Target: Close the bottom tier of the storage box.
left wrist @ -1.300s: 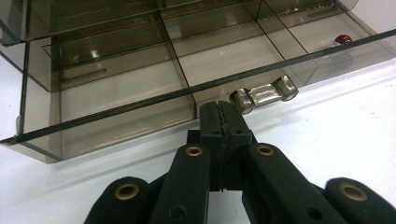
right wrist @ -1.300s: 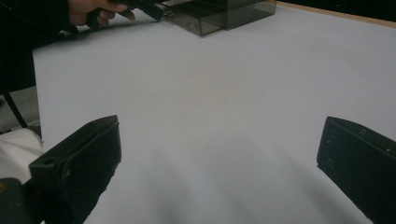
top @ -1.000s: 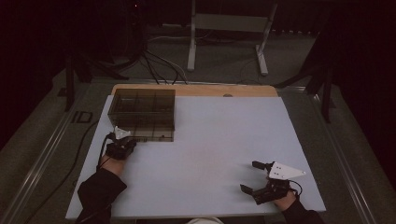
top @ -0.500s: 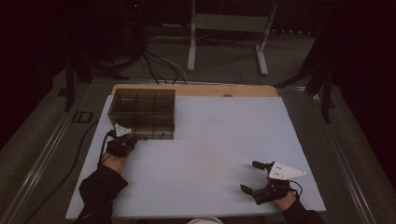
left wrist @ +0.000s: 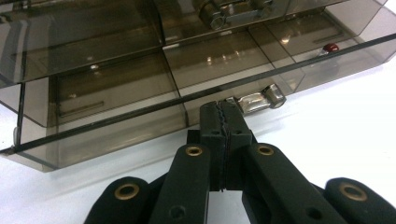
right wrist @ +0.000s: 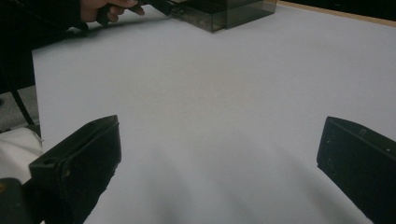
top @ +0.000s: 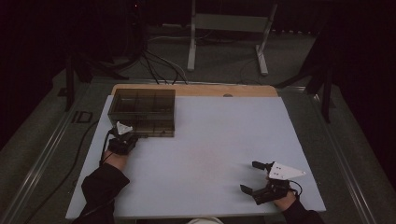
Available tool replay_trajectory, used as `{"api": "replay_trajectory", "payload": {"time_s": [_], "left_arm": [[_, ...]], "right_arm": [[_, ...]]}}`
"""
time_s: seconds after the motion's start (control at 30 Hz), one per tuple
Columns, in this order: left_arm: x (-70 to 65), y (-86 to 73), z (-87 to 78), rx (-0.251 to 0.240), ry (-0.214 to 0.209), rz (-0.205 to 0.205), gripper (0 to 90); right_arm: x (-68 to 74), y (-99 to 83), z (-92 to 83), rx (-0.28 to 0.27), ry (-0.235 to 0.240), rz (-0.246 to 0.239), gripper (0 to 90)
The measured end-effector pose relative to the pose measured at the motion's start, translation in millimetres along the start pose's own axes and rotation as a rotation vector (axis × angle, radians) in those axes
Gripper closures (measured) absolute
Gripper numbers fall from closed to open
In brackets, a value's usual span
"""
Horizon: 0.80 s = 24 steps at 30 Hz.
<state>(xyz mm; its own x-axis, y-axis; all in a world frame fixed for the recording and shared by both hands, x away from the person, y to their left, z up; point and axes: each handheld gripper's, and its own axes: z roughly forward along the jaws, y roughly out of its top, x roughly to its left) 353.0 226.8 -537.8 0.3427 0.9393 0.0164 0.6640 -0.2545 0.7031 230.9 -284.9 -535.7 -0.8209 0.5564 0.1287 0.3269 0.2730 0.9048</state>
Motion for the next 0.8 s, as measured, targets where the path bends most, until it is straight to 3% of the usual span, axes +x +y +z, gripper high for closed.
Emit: {"api": "replay_trajectory", "payload": {"time_s": [0.8], "left_arm": [[1.6, 11.9, 9.1, -0.001, 0.016, -0.013, 90.0]], "right_arm": [[0.1, -0.4, 1.3, 0.004, 0.001, 0.005, 0.0]]}}
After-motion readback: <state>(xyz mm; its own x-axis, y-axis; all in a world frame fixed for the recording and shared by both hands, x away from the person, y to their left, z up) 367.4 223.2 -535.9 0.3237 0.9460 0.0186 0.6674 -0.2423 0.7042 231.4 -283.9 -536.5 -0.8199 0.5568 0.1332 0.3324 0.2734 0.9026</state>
